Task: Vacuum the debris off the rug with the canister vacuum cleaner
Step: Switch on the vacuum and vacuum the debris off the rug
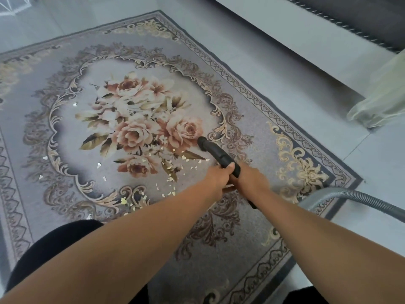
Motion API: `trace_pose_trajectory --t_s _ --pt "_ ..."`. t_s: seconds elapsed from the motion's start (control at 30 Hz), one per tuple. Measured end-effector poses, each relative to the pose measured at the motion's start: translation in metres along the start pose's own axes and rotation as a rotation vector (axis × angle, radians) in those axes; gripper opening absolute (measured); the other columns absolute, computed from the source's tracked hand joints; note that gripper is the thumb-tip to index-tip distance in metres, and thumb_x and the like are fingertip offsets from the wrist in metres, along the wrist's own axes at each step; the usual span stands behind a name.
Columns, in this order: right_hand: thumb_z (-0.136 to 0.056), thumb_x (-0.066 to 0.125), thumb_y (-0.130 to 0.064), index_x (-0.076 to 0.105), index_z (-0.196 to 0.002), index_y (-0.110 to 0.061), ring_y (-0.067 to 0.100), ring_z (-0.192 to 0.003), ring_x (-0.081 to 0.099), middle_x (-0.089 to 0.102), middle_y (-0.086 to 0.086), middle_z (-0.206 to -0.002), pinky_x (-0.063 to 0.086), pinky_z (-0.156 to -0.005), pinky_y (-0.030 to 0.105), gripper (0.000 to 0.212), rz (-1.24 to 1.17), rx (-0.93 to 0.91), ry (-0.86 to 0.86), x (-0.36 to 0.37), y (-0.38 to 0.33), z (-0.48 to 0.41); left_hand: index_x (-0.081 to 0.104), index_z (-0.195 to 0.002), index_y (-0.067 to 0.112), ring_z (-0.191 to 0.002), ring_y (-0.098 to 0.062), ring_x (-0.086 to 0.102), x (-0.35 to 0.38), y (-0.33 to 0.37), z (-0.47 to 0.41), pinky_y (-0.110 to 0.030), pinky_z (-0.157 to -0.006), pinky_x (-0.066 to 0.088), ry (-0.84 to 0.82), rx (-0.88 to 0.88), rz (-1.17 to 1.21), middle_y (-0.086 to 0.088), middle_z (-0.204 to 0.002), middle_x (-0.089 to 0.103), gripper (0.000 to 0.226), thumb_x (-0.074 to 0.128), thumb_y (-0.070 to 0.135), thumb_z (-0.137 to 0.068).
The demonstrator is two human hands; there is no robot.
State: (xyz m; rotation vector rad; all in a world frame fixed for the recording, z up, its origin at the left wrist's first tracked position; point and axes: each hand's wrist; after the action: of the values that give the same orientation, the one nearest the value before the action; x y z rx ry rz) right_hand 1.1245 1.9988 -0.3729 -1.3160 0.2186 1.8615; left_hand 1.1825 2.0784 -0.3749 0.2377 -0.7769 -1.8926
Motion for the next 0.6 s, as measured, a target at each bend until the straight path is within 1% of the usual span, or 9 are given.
trace_pose_trajectory --t_s 0.07,0.13,0.23,0.3,0.33,0.4,0.47,0.53,0.6 --pt "-0.091 0.048 -0.059 0.051 -0.11 -0.016 0.032 -0.088 0.065 0.061 0.006 -0.092 0.046 -0.069 0.036 0.047 0.022 -0.005 -0.008 0.005 0.009 0.005 0.058 -0.118 0.007 -0.1 -0.027 0.062 -0.002 -0.004 0.002 -0.041 -0.082 0.056 -0.025 -0.045 -0.031 -0.009 -0.113 0.065 0.029 0.059 0.024 -0.096" --pt "-0.09 0.044 -0.064 0.05 -0.112 -0.017 0.03 -0.085 0.065 0.065 0.006 -0.094 0.046 -0.066 0.035 0.052 0.055 -0.024 -0.004 0.01 0.018 0.01 0.058 -0.122 0.007 -0.106 -0.03 0.063 -0.003 -0.008 0.004 -0.044 -0.086 0.056 -0.054 -0.083 -0.065 -0.012 -0.118 0.065 0.033 0.061 0.025 -0.094" --pt "-0.088 0.042 -0.067 0.053 -0.112 -0.02 0.027 -0.076 0.065 0.066 0.005 -0.088 0.05 -0.063 0.036 0.053 0.004 -0.041 -0.018 0.007 0.025 0.014 0.058 -0.122 0.01 -0.106 -0.03 0.062 -0.002 -0.009 0.008 -0.042 -0.08 0.057 -0.09 -0.08 -0.08 -0.012 -0.12 0.064 0.032 0.063 0.024 -0.094" --pt "-0.089 0.044 -0.064 0.056 -0.104 -0.022 0.026 -0.072 0.064 0.065 0.002 -0.081 0.053 -0.064 0.037 0.047 -0.058 -0.029 -0.029 -0.006 0.022 0.01 0.058 -0.119 0.009 -0.097 -0.028 0.064 0.002 -0.002 0.008 -0.04 -0.076 0.058 -0.114 -0.036 -0.055 -0.011 -0.112 0.065 0.03 0.063 0.025 -0.093" --pt "-0.089 0.045 -0.062 0.057 -0.098 -0.022 0.025 -0.071 0.064 0.063 0.001 -0.079 0.051 -0.063 0.035 0.043 -0.06 -0.032 -0.033 -0.015 0.019 0.006 0.059 -0.116 0.009 -0.09 -0.026 0.064 0.004 0.003 0.009 -0.04 -0.076 0.058 -0.118 -0.013 -0.037 -0.009 -0.106 0.065 0.029 0.063 0.026 -0.093" --pt "-0.091 0.046 -0.06 0.054 -0.083 -0.021 0.024 -0.069 0.061 0.059 0.001 -0.075 0.046 -0.061 0.032 0.04 -0.033 -0.05 -0.043 -0.033 0.01 -0.003 0.061 -0.112 0.011 -0.082 -0.023 0.064 0.007 0.015 0.01 -0.039 -0.079 0.057 -0.125 0.013 0.009 -0.005 -0.097 0.065 0.026 0.063 0.029 -0.093" --pt "-0.091 0.048 -0.059 0.05 -0.072 -0.022 0.023 -0.066 0.061 0.061 0.003 -0.073 0.049 -0.06 0.032 0.041 -0.041 -0.05 -0.063 -0.045 0.002 -0.009 0.062 -0.112 0.011 -0.078 -0.021 0.064 0.008 0.021 0.01 -0.036 -0.074 0.055 -0.109 0.039 0.042 -0.003 -0.09 0.065 0.029 0.062 0.034 -0.093" --pt "-0.09 0.051 -0.057 0.054 -0.075 -0.018 0.027 -0.068 0.066 0.066 0.008 -0.075 0.058 -0.068 0.039 0.042 -0.076 -0.032 -0.09 -0.053 0.0 -0.012 0.064 -0.112 0.011 -0.073 -0.019 0.063 0.01 0.023 0.012 -0.033 -0.069 0.052 -0.088 0.056 0.061 -0.001 -0.084 0.066 0.032 0.062 0.036 -0.093" --pt "-0.089 0.053 -0.057 0.059 -0.086 -0.012 0.03 -0.07 0.069 0.069 0.011 -0.078 0.06 -0.073 0.044 0.045 -0.082 -0.016 -0.108 -0.056 0.0 -0.011 0.064 -0.109 0.012 -0.069 -0.017 0.063 0.01 0.021 0.014 -0.031 -0.067 0.051 -0.085 0.061 0.081 0.001 -0.079 0.067 0.029 0.061 0.036 -0.093"
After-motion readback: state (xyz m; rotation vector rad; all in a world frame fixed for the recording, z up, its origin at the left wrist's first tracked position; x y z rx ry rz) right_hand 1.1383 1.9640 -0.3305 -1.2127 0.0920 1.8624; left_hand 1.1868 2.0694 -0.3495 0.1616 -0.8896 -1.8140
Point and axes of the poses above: each hand's wrist, its own z-axis away from the middle knuckle, its own x-axis out of the palm, y = z × x
